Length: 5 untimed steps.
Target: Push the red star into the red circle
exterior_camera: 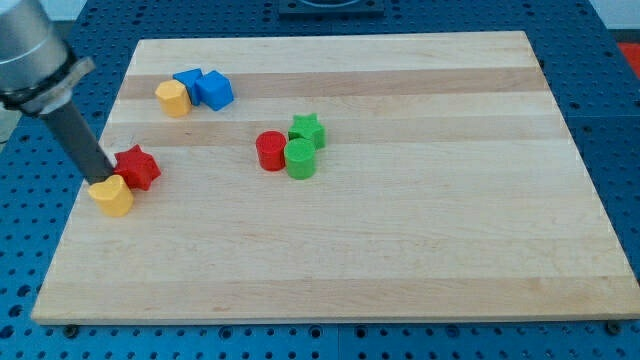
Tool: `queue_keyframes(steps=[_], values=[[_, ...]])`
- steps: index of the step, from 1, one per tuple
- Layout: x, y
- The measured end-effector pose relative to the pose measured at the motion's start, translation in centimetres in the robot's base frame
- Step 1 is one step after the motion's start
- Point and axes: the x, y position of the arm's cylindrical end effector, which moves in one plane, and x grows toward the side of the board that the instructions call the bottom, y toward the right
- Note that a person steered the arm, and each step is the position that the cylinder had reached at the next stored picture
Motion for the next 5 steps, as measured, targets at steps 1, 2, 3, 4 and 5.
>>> queue_keyframes(steps=[1,2,3,4,5], values=[[-1.6,2.0],[-4.4,2.7],[-5.7,5.1],[-5.4,7.3],[-4.5,9.1]])
